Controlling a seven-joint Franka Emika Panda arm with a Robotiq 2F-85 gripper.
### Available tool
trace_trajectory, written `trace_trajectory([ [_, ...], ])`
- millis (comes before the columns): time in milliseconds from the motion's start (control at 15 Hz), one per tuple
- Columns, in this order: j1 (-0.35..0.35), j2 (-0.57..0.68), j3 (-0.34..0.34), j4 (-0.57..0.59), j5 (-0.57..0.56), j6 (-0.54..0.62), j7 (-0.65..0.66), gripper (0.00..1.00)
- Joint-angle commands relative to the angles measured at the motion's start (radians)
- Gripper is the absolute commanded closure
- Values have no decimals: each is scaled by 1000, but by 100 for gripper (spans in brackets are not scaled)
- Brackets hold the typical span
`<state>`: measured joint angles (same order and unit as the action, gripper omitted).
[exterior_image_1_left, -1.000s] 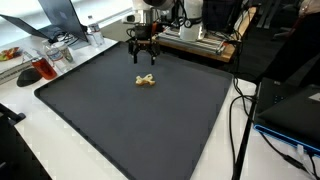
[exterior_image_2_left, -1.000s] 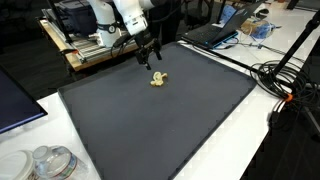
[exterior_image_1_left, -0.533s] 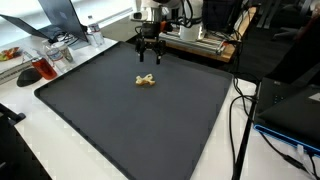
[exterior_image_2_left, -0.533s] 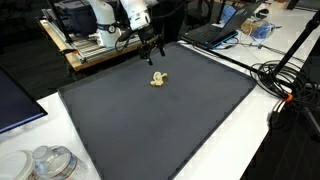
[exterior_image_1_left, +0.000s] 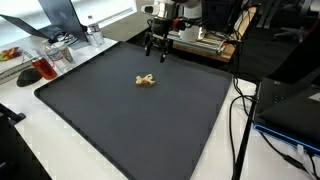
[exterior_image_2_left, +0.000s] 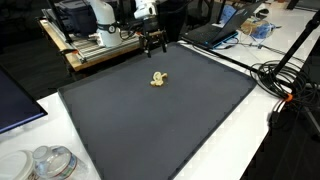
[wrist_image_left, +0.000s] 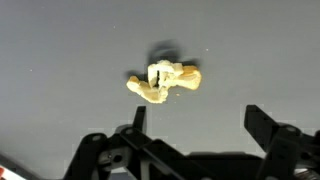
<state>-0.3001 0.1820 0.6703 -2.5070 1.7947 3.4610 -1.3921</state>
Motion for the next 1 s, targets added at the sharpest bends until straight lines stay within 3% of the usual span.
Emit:
trace_trajectory([
  [0,78,62,-2,53,-16,141,143,0],
  [533,192,238,-32,177,-49,273,337,0],
  [933,168,212,-58,131,-130,208,331,0],
])
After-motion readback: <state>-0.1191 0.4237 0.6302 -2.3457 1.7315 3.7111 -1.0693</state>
